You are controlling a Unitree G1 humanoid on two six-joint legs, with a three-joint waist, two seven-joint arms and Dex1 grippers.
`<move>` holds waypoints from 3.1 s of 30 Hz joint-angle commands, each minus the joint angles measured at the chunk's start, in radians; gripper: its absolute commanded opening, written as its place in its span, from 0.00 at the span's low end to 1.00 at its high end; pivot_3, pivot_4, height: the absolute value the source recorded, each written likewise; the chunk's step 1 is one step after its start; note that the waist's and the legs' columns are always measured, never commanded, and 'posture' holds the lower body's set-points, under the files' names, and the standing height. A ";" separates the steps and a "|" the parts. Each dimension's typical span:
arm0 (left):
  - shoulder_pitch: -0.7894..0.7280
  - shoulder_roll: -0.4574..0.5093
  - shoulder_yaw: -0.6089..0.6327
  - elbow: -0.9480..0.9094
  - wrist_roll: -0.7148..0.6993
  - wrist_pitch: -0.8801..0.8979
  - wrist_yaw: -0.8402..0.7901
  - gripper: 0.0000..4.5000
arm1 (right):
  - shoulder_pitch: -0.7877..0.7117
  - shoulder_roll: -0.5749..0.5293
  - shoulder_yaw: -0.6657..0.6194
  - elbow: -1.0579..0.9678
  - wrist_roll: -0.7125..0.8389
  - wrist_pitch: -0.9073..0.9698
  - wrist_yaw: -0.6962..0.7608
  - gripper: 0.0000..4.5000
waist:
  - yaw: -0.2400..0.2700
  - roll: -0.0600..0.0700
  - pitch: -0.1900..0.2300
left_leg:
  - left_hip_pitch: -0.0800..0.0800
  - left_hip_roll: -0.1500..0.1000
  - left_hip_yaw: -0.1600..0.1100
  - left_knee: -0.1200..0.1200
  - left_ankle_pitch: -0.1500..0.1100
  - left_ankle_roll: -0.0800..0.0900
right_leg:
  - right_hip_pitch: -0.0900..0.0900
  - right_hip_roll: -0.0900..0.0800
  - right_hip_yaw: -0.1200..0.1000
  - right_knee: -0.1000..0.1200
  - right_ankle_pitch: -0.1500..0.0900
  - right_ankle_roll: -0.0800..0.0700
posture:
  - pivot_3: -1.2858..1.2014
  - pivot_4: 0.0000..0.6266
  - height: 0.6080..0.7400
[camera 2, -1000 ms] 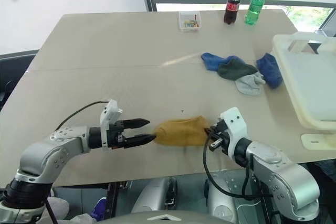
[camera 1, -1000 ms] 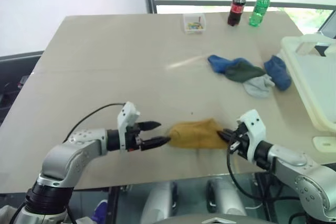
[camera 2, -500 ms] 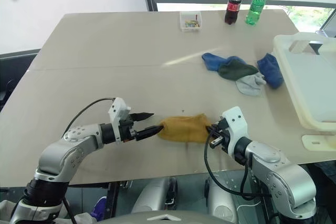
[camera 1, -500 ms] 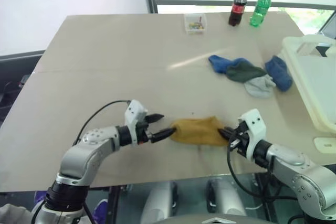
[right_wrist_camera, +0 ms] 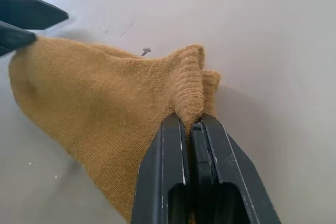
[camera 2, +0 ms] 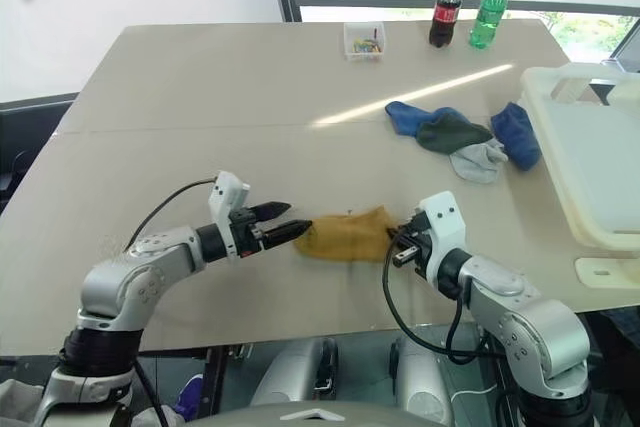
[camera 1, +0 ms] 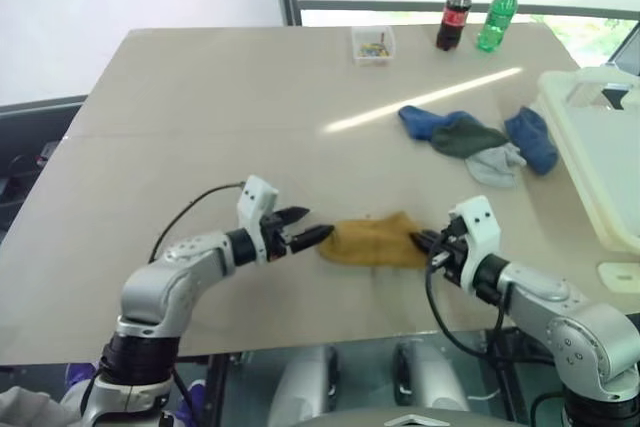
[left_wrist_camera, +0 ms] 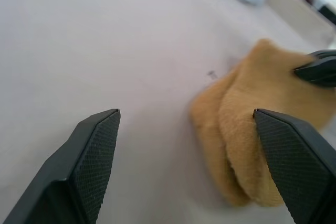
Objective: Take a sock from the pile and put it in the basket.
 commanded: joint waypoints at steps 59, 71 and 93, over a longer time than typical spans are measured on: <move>-0.232 0.052 0.160 0.110 -0.429 0.664 0.152 0.96 | -0.082 -0.285 0.262 0.356 -0.294 -0.631 0.475 0.01 | 0.008 -0.003 -0.002 | 0.001 0.000 -0.001 0.005 0.002 -0.004 | 0.002 0.001 0.000 0.004 0.000 0.000 | 0.52 0.24 0.98; -0.299 -0.055 0.145 0.198 -0.442 0.795 0.124 0.96 | -0.068 -0.260 0.258 0.337 -0.316 -0.627 0.453 0.01 | 0.006 -0.004 -0.002 | 0.001 0.000 -0.001 0.007 0.003 -0.005 | 0.001 0.001 0.000 0.006 0.000 0.000 | 0.52 0.24 0.98; -0.352 -0.198 0.203 0.255 -0.540 0.782 0.100 0.96 | -0.043 -0.263 0.228 0.300 -0.312 -0.597 0.437 0.01 | 0.009 -0.004 -0.002 | 0.001 0.000 -0.001 0.010 0.001 -0.001 | 0.002 0.000 0.000 0.008 0.000 0.000 | 0.52 0.24 0.98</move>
